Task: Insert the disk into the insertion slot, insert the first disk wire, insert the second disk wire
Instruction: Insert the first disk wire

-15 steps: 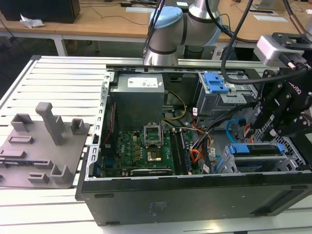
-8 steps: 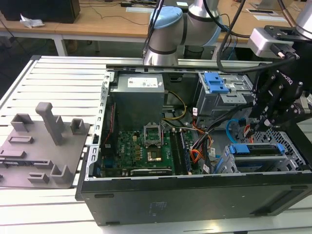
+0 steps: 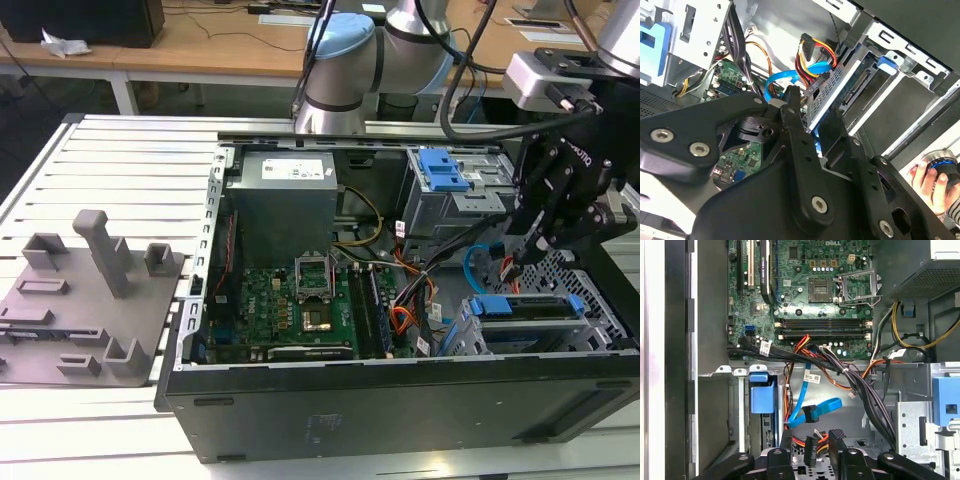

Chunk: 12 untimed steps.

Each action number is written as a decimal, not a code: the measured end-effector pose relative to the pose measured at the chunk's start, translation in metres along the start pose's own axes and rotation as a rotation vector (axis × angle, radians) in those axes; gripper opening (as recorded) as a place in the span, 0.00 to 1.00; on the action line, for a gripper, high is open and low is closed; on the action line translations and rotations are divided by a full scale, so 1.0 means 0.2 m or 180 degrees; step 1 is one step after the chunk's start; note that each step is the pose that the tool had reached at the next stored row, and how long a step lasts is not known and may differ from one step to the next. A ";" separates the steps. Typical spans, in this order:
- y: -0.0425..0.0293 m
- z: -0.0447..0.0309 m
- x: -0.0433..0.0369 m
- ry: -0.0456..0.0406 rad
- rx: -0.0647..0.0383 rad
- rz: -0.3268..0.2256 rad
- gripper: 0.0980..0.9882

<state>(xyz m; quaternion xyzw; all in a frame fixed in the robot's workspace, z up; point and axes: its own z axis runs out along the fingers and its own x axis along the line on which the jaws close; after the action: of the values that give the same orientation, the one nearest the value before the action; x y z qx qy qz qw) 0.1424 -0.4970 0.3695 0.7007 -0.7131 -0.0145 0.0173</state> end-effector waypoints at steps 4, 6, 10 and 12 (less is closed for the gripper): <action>-0.007 0.012 -0.008 0.0000 0.0000 0.0001 0.36; -0.011 0.019 -0.015 0.0001 0.0000 0.0002 0.36; -0.029 0.045 -0.029 0.0002 0.0000 0.0012 0.36; -0.037 0.057 -0.030 0.0006 0.0000 0.0025 0.36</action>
<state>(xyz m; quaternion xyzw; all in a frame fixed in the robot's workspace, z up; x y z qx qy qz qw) 0.1494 -0.4912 0.3577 0.6979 -0.7158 -0.0138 0.0180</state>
